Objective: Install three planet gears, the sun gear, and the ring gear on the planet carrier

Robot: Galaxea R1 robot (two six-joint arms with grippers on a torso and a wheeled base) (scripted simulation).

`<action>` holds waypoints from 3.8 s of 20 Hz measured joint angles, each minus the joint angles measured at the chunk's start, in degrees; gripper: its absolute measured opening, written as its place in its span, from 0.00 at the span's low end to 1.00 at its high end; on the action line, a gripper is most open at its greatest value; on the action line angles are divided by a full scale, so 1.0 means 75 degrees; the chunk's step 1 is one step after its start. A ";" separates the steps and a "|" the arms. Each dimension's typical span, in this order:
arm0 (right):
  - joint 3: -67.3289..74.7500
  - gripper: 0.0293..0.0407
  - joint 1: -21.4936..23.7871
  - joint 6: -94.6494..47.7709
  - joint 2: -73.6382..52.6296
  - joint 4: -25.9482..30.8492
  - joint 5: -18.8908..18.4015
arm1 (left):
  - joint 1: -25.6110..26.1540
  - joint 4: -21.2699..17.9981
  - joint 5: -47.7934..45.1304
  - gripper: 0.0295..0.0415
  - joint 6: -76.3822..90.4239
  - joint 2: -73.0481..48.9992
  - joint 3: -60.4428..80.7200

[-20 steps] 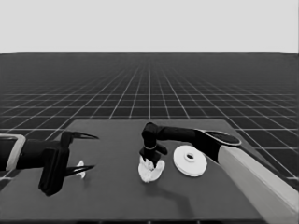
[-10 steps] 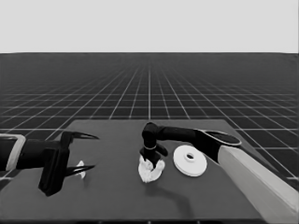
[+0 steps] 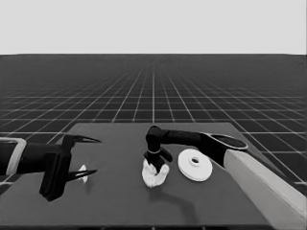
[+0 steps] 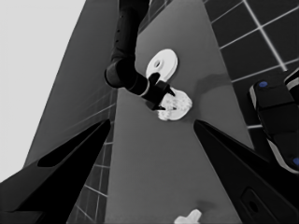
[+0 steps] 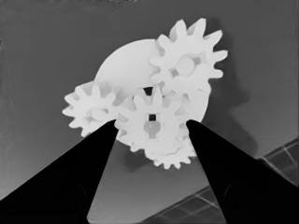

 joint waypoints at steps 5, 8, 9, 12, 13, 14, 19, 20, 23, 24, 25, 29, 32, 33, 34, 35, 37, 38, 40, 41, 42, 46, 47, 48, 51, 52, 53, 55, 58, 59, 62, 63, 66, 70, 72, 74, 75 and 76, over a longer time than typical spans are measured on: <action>0.0000 0.14 0.0000 0.0400 0.0000 0.0000 0.0000 | 0.0000 0.0000 0.0000 0.75 0.0000 0.0000 0.0000; 0.0000 0.14 0.0000 0.0640 0.0000 0.0000 0.0000 | 0.0000 0.0000 0.0000 0.75 0.0000 0.0000 0.0000; 0.0000 0.14 0.0000 0.0720 0.0000 0.0000 0.0000 | 0.0000 0.0000 0.0000 0.75 0.0000 0.0000 0.0000; 0.0000 0.14 0.0000 0.0960 0.0000 0.0000 0.0000 | 0.0000 0.0000 0.0000 0.75 0.0000 0.0000 0.0000; 0.0000 0.14 0.0000 0.1040 0.0000 0.0000 0.0000 | 0.0000 0.0000 0.0000 0.75 0.0000 0.0000 0.0000; 0.0000 0.14 0.0000 0.1120 0.0000 0.0000 0.0000 | 0.0000 0.0000 0.0000 0.75 0.0000 0.0000 0.0000; 0.0000 0.14 0.0000 0.1520 0.0000 0.0000 0.0000 | 0.0000 0.0000 0.0000 0.75 0.0000 0.0000 0.0000; 0.0000 0.14 0.0000 0.1600 0.0000 0.0000 0.0000 | 0.0000 0.0000 0.0000 0.75 0.0000 0.0000 0.0000; 0.0000 0.77 0.0001 0.1692 0.0000 -0.0001 0.0000 | 0.0000 0.0000 0.0000 0.75 0.0000 0.0000 0.0000; -0.0001 0.79 0.0001 0.1702 0.0000 -0.0001 0.0000 | 0.0000 0.0000 0.0000 0.75 0.0000 0.0000 0.0000; -0.0001 0.80 0.0001 0.1708 0.0000 -0.0001 0.0001 | 0.0000 0.0000 0.0000 0.75 0.0000 0.0000 0.0000; -0.0001 0.81 0.0001 0.1714 0.0000 -0.0001 0.0001 | 0.0000 0.0000 0.0000 0.75 0.0000 0.0000 0.0000; 0.0435 0.86 0.0662 -0.3176 -0.0094 0.0533 -0.0282 | 0.0000 0.0000 0.0000 0.75 0.0000 0.0000 0.0000; 0.0498 0.83 0.0829 -0.4304 -0.0106 0.0666 -0.0303 | 0.0000 0.0000 0.0000 0.75 0.0000 0.0000 0.0000; 0.0526 0.82 0.0923 -0.4974 -0.0115 0.0750 -0.0306 | 0.0000 0.0000 0.0000 0.75 0.0000 0.0000 0.0000; 0.0540 0.81 0.0976 -0.5372 -0.0120 0.0802 -0.0305 | 0.0000 0.0000 0.0000 0.75 0.0000 0.0000 0.0000; 0.0551 0.81 0.1023 -0.5746 -0.0126 0.0853 -0.0300 | 0.0000 0.0000 0.0000 0.75 0.0000 0.0000 0.0000; 0.0553 0.81 0.1032 -0.5829 -0.0127 0.0864 -0.0299 | 0.0000 0.0000 0.0000 0.75 0.0000 0.0000 0.0000; 0.0554 0.81 0.1040 -0.5906 -0.0129 0.0875 -0.0296 | 0.0000 0.0000 0.0000 0.75 0.0000 0.0000 0.0000; 0.4049 0.98 0.0091 -0.9069 -0.2238 -0.0796 0.0830 | 0.0000 0.0000 0.0000 0.75 0.0000 0.0000 0.0000; 0.6769 0.89 -0.0817 -1.1067 -0.5472 -0.1799 0.1489 | 0.0000 0.0000 0.0000 0.75 0.0000 0.0000 0.0000; 1.0218 0.81 -0.1794 -1.3580 -0.9629 -0.3063 0.2321 | 0.0000 0.0000 0.0000 0.75 0.0000 0.0000 0.0000; 1.0412 0.81 -0.1839 -1.3721 -0.9841 -0.3135 0.2369 | 0.0000 0.0000 0.0000 0.75 0.0000 0.0000 0.0000; 1.0525 0.81 -0.1864 -1.3804 -0.9963 -0.3177 0.2398 | 0.0000 0.0000 0.0000 0.75 0.0000 0.0000 0.0000; 0.8762 0.92 0.0557 -1.0641 -0.8097 -0.0210 0.0682 | 0.0000 0.0000 0.0000 0.75 0.0000 0.0000 0.0000; 0.6390 0.88 0.1383 -0.9497 -0.6563 0.0704 0.0390 | 0.0000 0.0000 0.0000 0.75 0.0000 0.0000 0.0000; 0.4657 0.84 0.1454 -0.9161 -0.5688 0.1005 0.0222 | 0.0000 0.0000 0.0000 0.75 0.0000 0.0000 0.0000; 0.2683 0.81 0.1440 -0.9069 -0.4759 0.1259 0.0045 | 0.0000 0.0000 0.0000 0.75 0.0000 0.0000 0.0000; 0.1652 0.81 0.1418 -0.9139 -0.4281 0.1357 -0.0038 | 0.0000 0.0000 0.0000 0.75 0.0000 0.0000 0.0000; 0.1530 0.81 0.1415 -0.9153 -0.4225 0.1367 -0.0047 | 0.0000 0.0000 0.0000 0.75 0.0000 0.0000 0.0000; 0.0961 0.81 0.0471 -0.9349 -0.3979 0.0636 0.0531 | 0.0000 0.0000 0.0000 0.75 0.0000 0.0000 0.0000; 0.0771 0.81 0.0253 -0.9423 -0.3896 0.0495 0.0673 | 0.0000 0.0000 0.0000 0.75 0.0000 0.0000 0.0000; 0.0519 0.81 0.0034 -0.9522 -0.3787 0.0348 0.0843 | 0.0000 0.0000 0.0000 0.75 0.0000 0.0000 0.0000; 0.0463 0.81 -0.0007 -0.9543 -0.3763 0.0316 0.0882 | 0.0000 0.0000 0.0000 0.75 0.0000 0.0000 0.0000; 0.0458 0.49 -0.0008 -0.9545 -0.3762 0.0313 0.0885 | 0.0000 0.0000 0.0000 0.75 0.0000 0.0000 0.0000; 0.0457 0.49 -0.0008 -0.9546 -0.3762 0.0314 0.0885 | 0.0000 0.0000 0.0000 0.75 0.0000 0.0000 0.0000; 0.0457 0.49 -0.0008 -0.9546 -0.3761 0.0314 0.0885 | 0.0000 0.0000 0.0000 0.75 0.0000 0.0000 0.0000; 0.0457 0.49 -0.0008 -0.9546 -0.3761 0.0314 0.0885 | 0.0000 0.0000 0.0000 0.75 0.0000 0.0000 0.0000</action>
